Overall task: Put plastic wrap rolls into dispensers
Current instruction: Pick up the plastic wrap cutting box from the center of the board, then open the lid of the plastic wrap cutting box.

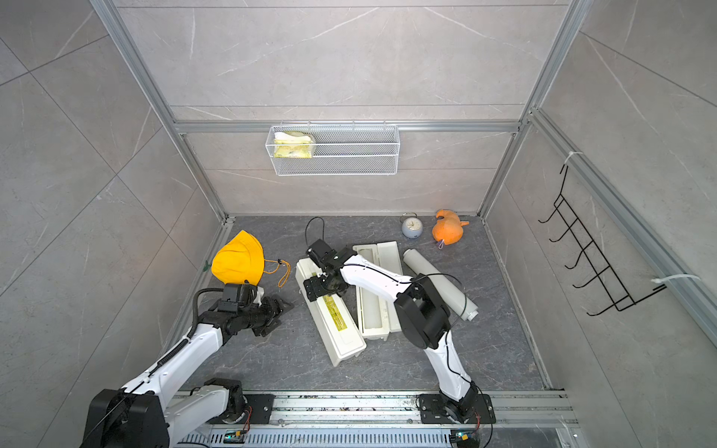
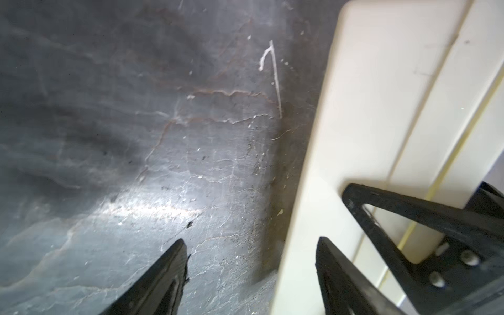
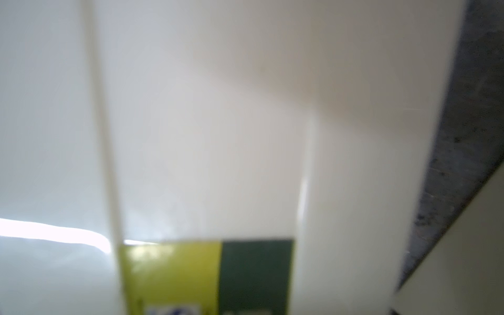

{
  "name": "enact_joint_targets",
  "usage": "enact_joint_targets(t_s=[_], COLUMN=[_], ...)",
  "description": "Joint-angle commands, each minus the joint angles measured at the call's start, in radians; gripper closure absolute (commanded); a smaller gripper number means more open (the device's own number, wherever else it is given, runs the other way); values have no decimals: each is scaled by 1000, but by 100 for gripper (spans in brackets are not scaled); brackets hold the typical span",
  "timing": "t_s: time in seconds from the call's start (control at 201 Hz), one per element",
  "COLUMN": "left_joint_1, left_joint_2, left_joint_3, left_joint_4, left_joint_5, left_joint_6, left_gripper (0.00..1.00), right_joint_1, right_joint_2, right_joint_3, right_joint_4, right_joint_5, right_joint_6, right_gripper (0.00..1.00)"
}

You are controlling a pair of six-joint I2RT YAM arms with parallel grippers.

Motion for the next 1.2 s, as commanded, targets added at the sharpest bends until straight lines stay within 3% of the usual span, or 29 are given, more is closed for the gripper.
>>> enact_joint_targets(t_s=[0.0,0.159,0.533,0.926,1.194], left_joint_1=[19,34,39,41,42], left_joint_2=[-46,-85,24,131,194], left_joint_3=[38,40,39,110,138], left_joint_4=[171,422,980,1032,1223], left_joint_5=[106,214,291,388,423], left_joint_6=[47,25,-160,-180,-274], left_gripper=[13,6,0,0,0], right_joint_1=[-60,-126,-143,-144,-138], right_joint_2=[-135,-224,-317,-380,-375], right_joint_3=[-81,-182,-271,-371,-388], right_joint_4=[161,271,411,692,784], right_joint_5=[-222,-419,-626,-774,-827], right_joint_6=[9,44,105,295,356], right_gripper=[17,20,18,19,19])
